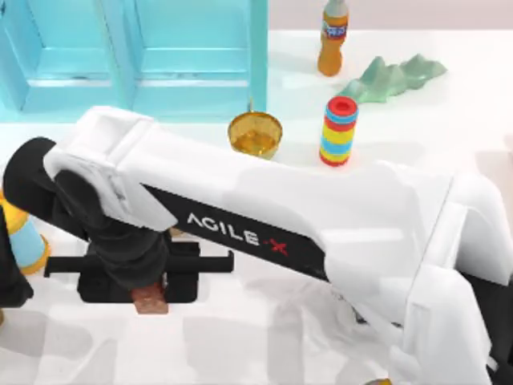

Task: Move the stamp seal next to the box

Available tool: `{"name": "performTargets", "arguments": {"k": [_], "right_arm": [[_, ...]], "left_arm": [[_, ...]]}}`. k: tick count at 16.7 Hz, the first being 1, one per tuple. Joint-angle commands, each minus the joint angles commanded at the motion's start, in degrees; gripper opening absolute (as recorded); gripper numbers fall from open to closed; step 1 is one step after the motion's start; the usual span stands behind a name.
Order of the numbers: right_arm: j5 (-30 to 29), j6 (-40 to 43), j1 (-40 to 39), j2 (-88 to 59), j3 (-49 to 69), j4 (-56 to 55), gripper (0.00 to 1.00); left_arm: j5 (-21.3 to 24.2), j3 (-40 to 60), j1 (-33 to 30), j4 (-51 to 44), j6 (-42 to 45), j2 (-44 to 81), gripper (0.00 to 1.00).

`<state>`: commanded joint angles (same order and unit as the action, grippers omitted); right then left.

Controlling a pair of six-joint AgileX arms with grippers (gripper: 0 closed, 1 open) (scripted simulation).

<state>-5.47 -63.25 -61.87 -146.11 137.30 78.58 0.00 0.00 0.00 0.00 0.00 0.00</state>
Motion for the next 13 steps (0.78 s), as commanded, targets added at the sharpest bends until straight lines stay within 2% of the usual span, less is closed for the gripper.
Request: {"name": "performTargets", "arguments": {"k": [3,6,13], "right_arm": [[0.9,3.1,2.7,3.2,-1.2,-0.3,0.0],[2.8,9.9,9.2,9.9,-3.9,-1.3,0.0],[6.9,34.0,33.0,26.8,-16.0,-5.0,0.0]], "left_arm": [[0.0,0.0,0.0,0.0,0.0,0.0,1.0],[0.0,0.0,0.0,0.0,0.0,0.0,1.0],[0.0,0.0,0.0,0.0,0.0,0.0,1.0]]}}
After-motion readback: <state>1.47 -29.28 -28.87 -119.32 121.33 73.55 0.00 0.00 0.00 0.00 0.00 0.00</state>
